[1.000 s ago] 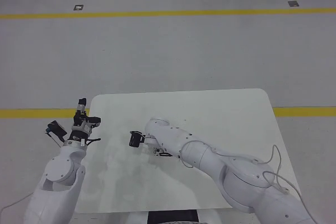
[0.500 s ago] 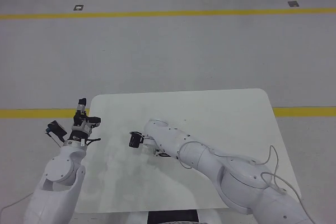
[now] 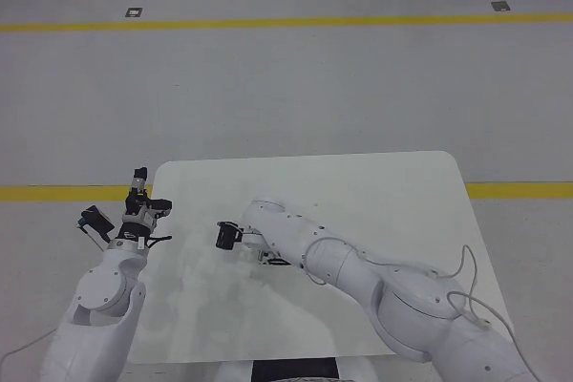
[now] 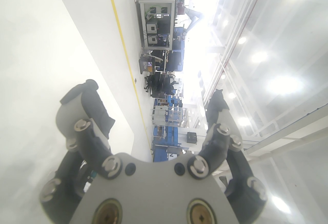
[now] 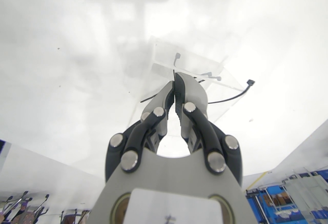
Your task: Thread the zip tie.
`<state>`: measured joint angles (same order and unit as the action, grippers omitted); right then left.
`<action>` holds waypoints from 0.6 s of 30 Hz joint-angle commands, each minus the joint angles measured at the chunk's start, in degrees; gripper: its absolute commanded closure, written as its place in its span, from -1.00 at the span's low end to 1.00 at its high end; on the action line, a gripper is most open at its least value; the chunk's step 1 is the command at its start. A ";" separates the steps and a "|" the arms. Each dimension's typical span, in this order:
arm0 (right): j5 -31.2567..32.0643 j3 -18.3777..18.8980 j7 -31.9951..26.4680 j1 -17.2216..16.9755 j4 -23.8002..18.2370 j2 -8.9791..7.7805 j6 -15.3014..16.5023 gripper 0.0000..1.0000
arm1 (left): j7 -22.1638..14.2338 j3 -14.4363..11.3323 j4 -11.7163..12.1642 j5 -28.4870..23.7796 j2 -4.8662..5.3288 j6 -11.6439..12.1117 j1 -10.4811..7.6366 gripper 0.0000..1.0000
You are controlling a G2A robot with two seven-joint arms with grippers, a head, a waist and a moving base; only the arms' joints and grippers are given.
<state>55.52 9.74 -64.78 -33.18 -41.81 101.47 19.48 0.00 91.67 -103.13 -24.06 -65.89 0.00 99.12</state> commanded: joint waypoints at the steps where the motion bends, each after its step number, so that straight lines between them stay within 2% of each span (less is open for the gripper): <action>1: -0.57 0.00 -0.41 0.30 -0.99 -0.47 0.00 1.00 | 0.00 0.00 0.00 0.00 0.00 0.00 0.00 -1.00; 10: -3.83 0.34 -2.50 0.95 -6.28 -2.95 0.00 1.00 | 0.00 0.00 0.00 0.00 0.00 0.00 0.00 -1.00; 18: -8.00 0.98 -3.24 1.63 -13.51 -7.01 0.00 1.00 | 0.00 0.00 0.00 0.00 0.00 0.00 0.00 -1.00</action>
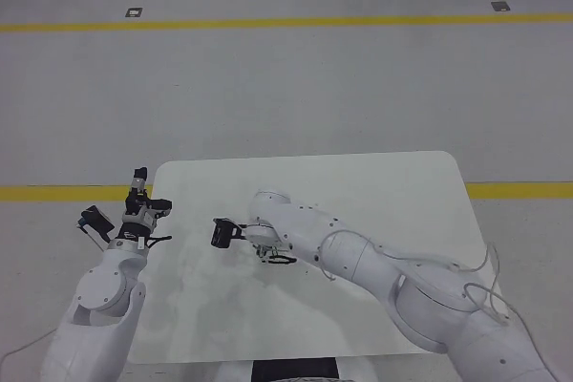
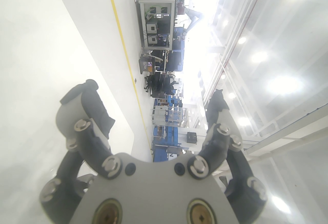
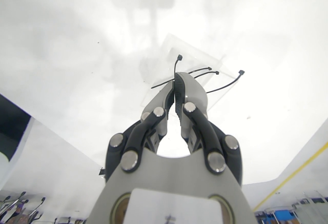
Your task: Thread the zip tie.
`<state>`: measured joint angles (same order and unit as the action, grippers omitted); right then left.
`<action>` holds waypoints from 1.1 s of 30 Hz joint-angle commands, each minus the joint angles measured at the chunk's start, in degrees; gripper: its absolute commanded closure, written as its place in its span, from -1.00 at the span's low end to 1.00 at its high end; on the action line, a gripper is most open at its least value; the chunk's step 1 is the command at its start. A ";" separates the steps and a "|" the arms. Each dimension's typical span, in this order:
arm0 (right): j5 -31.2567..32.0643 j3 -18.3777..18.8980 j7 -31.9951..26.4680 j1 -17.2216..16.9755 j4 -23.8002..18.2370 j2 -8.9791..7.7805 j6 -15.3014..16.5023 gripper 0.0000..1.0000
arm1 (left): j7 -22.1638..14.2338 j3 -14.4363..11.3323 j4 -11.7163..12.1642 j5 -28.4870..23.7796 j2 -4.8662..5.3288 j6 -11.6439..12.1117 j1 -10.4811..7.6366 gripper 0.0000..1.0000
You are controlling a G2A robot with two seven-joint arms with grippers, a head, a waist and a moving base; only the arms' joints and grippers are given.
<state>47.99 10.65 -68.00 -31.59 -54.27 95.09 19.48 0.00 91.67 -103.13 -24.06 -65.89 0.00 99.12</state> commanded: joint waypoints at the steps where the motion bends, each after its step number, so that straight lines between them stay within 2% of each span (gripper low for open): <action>1: -0.81 0.17 -0.06 0.09 -1.89 -1.16 0.00 1.00 | 0.00 0.00 0.00 0.00 0.00 0.00 0.00 -1.00; 6: -3.17 2.10 1.76 0.03 -6.48 -4.27 0.00 1.00 | 0.00 0.00 0.00 0.00 0.00 0.00 0.00 -1.00; 12: -6.15 7.28 6.46 -1.93 -11.68 -9.13 0.00 1.00 | 0.00 0.00 0.00 0.00 0.00 0.00 0.00 -1.00; 24: -11.98 18.37 15.41 -10.57 -23.16 -19.04 0.00 1.00 | 0.00 0.00 0.00 0.00 0.00 0.00 0.00 -1.00; 26: -13.78 19.08 16.58 -11.73 -24.87 -20.12 0.00 1.00 | 0.00 0.00 0.00 0.00 0.00 0.00 0.00 -1.00; 33: -13.78 19.08 16.58 -11.73 -24.87 -20.12 0.00 1.00 | 0.00 0.00 0.00 0.00 0.00 0.00 0.00 -1.00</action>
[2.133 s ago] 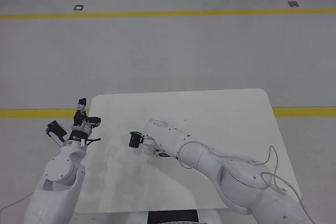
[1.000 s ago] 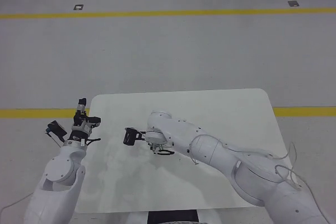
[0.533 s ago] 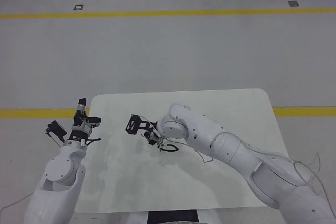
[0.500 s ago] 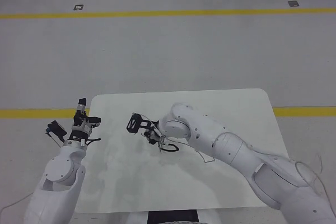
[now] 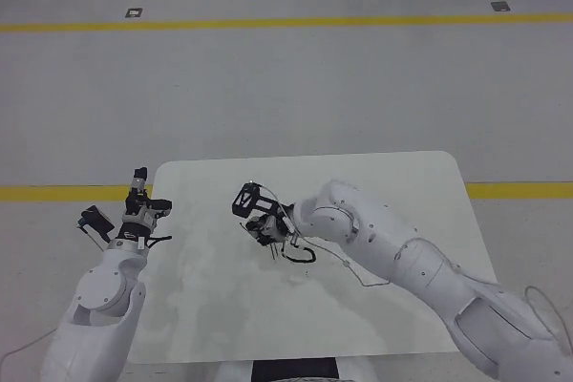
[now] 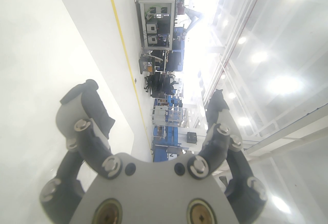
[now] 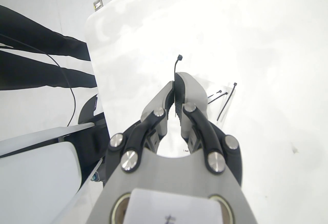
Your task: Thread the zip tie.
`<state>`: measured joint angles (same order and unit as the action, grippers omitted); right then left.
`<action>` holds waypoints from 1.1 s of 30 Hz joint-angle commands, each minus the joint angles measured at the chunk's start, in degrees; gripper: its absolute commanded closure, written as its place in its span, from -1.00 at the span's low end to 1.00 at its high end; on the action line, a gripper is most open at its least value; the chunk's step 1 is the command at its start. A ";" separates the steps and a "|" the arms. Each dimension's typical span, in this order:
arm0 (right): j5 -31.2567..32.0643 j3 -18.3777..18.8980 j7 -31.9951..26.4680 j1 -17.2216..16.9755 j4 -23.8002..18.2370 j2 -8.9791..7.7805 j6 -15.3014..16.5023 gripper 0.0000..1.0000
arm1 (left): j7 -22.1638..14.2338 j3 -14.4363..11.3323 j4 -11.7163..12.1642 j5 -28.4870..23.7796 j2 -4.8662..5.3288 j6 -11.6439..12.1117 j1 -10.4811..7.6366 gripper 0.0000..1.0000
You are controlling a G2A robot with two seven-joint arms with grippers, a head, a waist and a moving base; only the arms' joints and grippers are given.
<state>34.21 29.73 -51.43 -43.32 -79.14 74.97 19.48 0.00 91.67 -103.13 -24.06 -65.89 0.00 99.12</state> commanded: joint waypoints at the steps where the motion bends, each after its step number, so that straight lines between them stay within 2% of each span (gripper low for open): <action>1: 0.00 0.00 0.00 0.00 0.00 0.00 0.00 1.00 | 0.00 0.00 0.00 0.00 0.00 0.00 0.00 -1.00; 6: 0.00 0.00 0.00 0.00 0.00 0.00 0.00 1.00 | 0.00 0.00 0.00 0.00 0.00 0.00 0.00 -1.00; 8: -0.92 0.72 2.66 -1.15 0.29 -0.01 -0.40 1.00 | -0.58 -0.17 0.33 0.89 0.01 0.41 -0.26 -1.00; 10: -4.06 2.56 6.06 -2.14 1.41 -0.07 -0.25 1.00 | -2.38 -0.25 1.26 3.59 0.11 2.97 -0.33 -1.00; 14: -12.04 6.35 10.97 -4.01 3.19 -0.34 0.00 1.00 | -2.96 -1.07 3.61 8.32 0.04 8.13 0.01 -1.00; 17: -17.64 8.05 12.66 -5.15 3.75 -0.34 0.00 1.00 | -2.38 -1.99 5.00 11.43 -0.10 11.11 0.00 -1.00; 19: -19.80 8.72 13.17 -5.38 4.54 -0.32 0.00 1.00 | -2.08 -2.64 5.50 12.49 -0.23 12.89 -0.14 -1.00; 25: -31.65 9.99 14.92 -6.27 6.16 0.53 0.00 1.00 | -1.64 -4.31 7.24 15.15 -0.61 19.48 -0.65 -1.00; 28: -39.60 11.15 15.13 -7.12 5.69 1.19 0.00 1.00 | -1.77 -4.52 6.53 16.96 -0.70 19.48 -1.13 -1.00; 33: -39.60 11.15 15.13 -7.12 5.69 1.19 0.00 1.00 | -1.77 -4.52 6.53 16.96 -0.70 19.48 -1.13 -1.00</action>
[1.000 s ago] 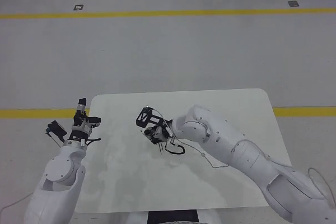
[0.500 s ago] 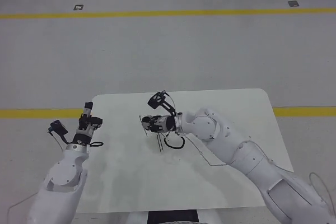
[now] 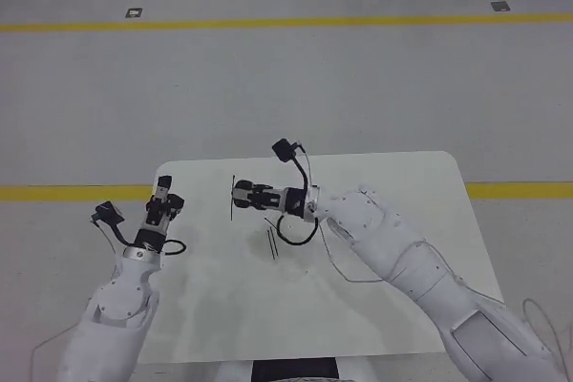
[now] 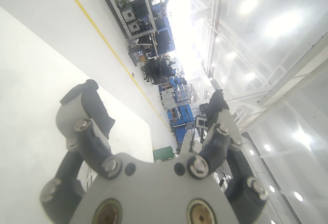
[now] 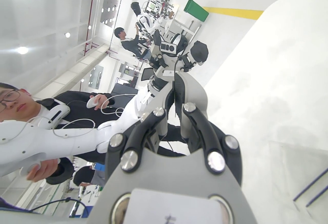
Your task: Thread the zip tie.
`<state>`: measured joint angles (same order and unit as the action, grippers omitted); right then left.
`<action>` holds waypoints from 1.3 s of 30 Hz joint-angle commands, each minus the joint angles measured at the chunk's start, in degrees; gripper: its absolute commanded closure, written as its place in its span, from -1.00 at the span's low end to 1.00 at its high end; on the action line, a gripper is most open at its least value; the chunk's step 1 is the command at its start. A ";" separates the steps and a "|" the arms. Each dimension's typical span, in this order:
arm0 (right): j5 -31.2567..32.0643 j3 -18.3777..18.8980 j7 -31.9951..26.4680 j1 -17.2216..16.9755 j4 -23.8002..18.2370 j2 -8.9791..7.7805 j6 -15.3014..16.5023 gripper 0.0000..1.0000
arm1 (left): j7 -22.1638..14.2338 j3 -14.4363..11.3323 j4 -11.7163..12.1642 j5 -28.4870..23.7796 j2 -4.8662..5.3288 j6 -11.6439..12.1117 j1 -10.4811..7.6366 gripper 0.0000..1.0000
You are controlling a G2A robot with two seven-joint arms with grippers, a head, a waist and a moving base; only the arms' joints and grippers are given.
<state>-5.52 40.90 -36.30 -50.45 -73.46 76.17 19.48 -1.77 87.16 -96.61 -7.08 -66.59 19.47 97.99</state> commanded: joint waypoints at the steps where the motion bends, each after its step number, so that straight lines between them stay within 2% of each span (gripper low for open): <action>1: 0.13 -0.02 0.00 0.01 0.01 0.00 0.00 1.00 | 0.00 0.00 0.01 -0.02 0.00 0.01 0.01 -1.00; 4: 0.13 -0.02 0.00 0.01 0.01 0.00 0.00 1.00 | -0.47 -0.20 -0.08 -0.01 -0.01 0.01 -0.07 -1.00; 6: 0.75 0.01 1.61 -0.72 -0.29 0.12 -1.69 1.00 | -3.08 -0.59 -0.38 0.39 0.05 0.01 -0.35 -1.00; 8: 0.68 -0.16 3.39 -0.72 0.10 0.50 -4.58 1.00 | -6.40 -1.25 -0.75 -1.95 0.01 0.01 -0.31 -1.00; 9: 0.08 -0.30 4.76 -0.68 0.45 0.84 -6.48 1.00 | -9.06 -1.40 -0.91 -4.66 -0.02 0.01 -0.31 -1.00; 11: -0.85 -0.67 5.99 -0.45 1.21 1.40 -8.19 1.00 | -15.19 -1.57 -0.72 -11.35 -0.11 0.01 -0.41 -1.00; 12: -1.49 -0.92 6.93 -0.24 1.91 1.80 -9.45 1.00 | -19.86 -0.77 0.64 -15.27 -0.09 0.01 -0.79 -1.00; 14: -3.57 -1.29 7.91 -0.18 3.12 2.47 -10.73 1.00 | -25.10 0.62 2.19 -19.18 -0.25 0.01 -1.71 -1.00; 15: -5.46 -1.49 8.10 -0.03 3.78 2.97 -10.69 1.00 | -30.36 0.92 3.02 -23.62 -0.51 0.01 -1.87 -1.00; 16: -6.29 -1.56 8.09 0.04 4.21 3.19 -10.50 1.00 | -33.32 1.84 4.00 -25.66 -0.64 0.01 -2.04 -1.00; 24: -6.29 -1.56 8.09 0.04 4.21 3.19 -10.50 1.00 | -34.04 2.17 4.17 -25.27 -0.66 -0.14 -2.21 -1.00; 27: -8.20 -0.88 10.77 -1.36 3.86 3.53 -12.38 1.00 | -32.42 1.71 4.96 -20.99 -0.75 0.01 -3.01 -1.00; 33: -13.36 0.00 17.63 -3.06 4.34 4.90 -17.35 1.00 | -33.50 -0.39 5.40 -21.81 -1.78 0.01 -3.20 -1.00; 37: -13.60 -0.70 20.30 -3.46 4.50 5.78 -20.55 1.00 | -33.77 -1.36 5.92 -23.67 -2.83 0.01 -3.86 -1.00; 39: -13.22 -0.75 20.75 -3.44 4.51 5.86 -20.87 1.00 | -33.96 -1.25 5.80 -23.25 -3.04 0.01 -4.16 -1.00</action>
<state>-18.83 40.15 -15.54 -53.90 -68.94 82.03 -1.35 -35.67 85.84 -90.75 -30.55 -69.57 19.48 93.92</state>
